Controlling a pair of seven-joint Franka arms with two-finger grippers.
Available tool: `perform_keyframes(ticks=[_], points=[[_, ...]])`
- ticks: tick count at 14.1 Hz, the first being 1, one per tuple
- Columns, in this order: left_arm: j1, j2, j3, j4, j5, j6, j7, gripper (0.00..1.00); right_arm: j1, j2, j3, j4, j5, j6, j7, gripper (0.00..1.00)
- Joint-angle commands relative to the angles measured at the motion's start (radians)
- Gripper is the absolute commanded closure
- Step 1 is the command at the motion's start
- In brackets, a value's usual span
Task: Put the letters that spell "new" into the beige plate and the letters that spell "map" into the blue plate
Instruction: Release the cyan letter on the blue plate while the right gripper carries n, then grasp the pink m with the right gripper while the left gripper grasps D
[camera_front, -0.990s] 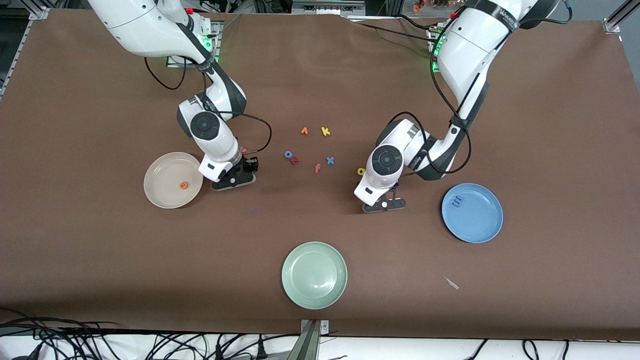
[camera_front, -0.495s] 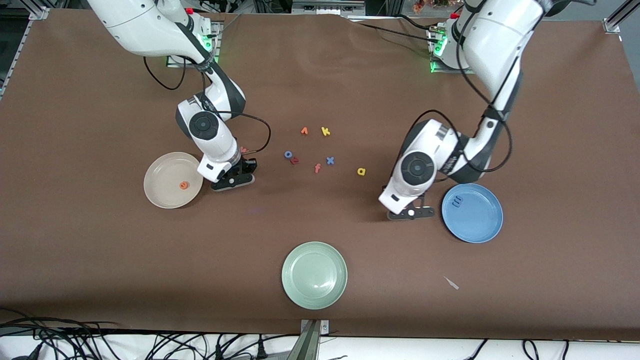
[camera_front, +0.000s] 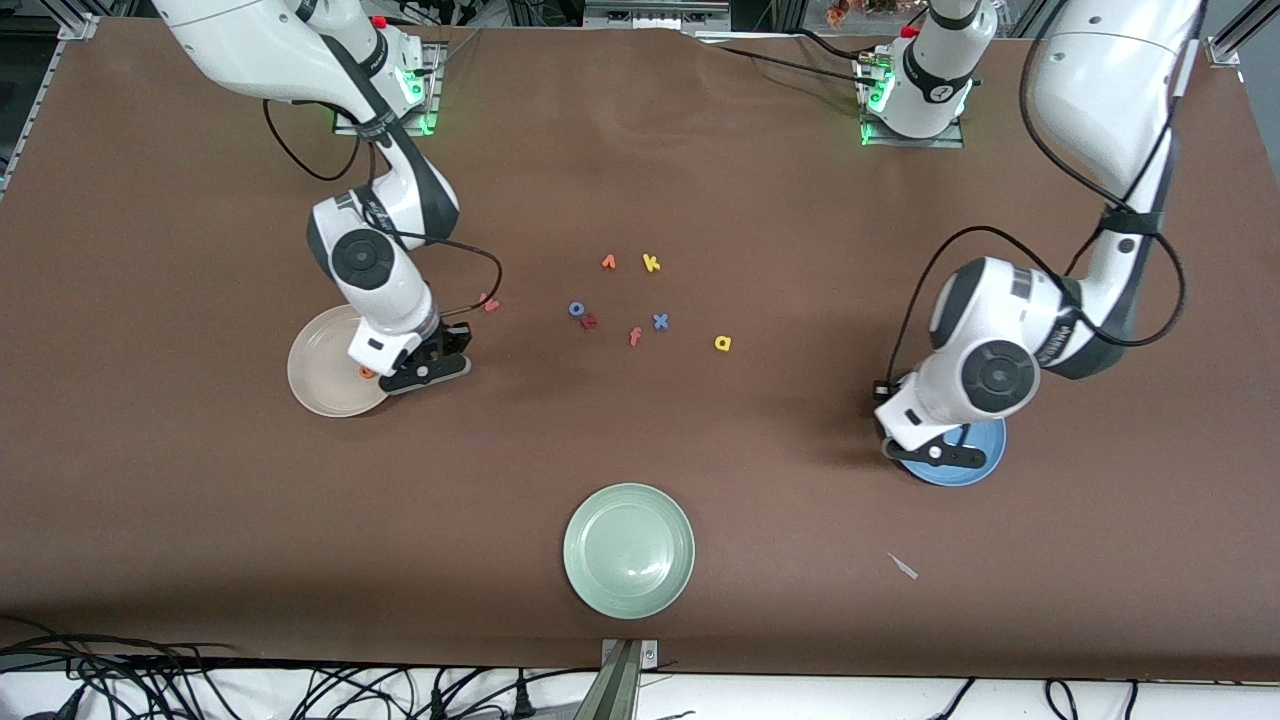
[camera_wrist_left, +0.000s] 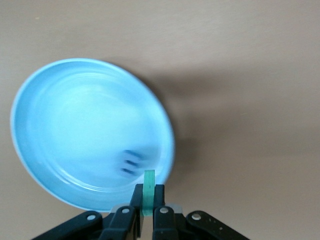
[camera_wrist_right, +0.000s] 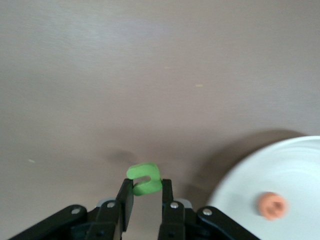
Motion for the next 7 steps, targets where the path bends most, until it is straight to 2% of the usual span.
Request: perform_keyframes(ticks=[1, 2, 3, 4, 6, 7], points=[[0.081, -0.009, -0.016, -0.031, 0.027, 0.011, 0.133, 1.00, -0.005, -0.068, -0.054, -0.074, -0.010, -0.001, -0.112, 0.72], [0.101, -0.002, -0.016, -0.033, 0.027, 0.028, 0.158, 1.00, -0.005, -0.086, -0.081, -0.091, -0.008, 0.000, -0.156, 0.72], [0.104, 0.012, -0.016, -0.031, 0.026, 0.038, 0.161, 0.75, -0.005, -0.103, -0.104, -0.105, -0.006, 0.002, -0.195, 0.72], [0.104, 0.012, -0.016, -0.026, 0.019, 0.040, 0.160, 0.01, -0.005, -0.115, -0.122, -0.122, 0.000, 0.002, -0.218, 0.72], [0.095, 0.009, -0.018, -0.025, 0.015, 0.035, 0.150, 0.00, -0.006, -0.128, -0.134, -0.162, 0.004, 0.034, -0.219, 0.71], [0.092, 0.004, -0.022, -0.023, 0.015, 0.029, 0.147, 0.00, -0.008, -0.128, -0.136, -0.177, 0.013, 0.054, -0.219, 0.59]])
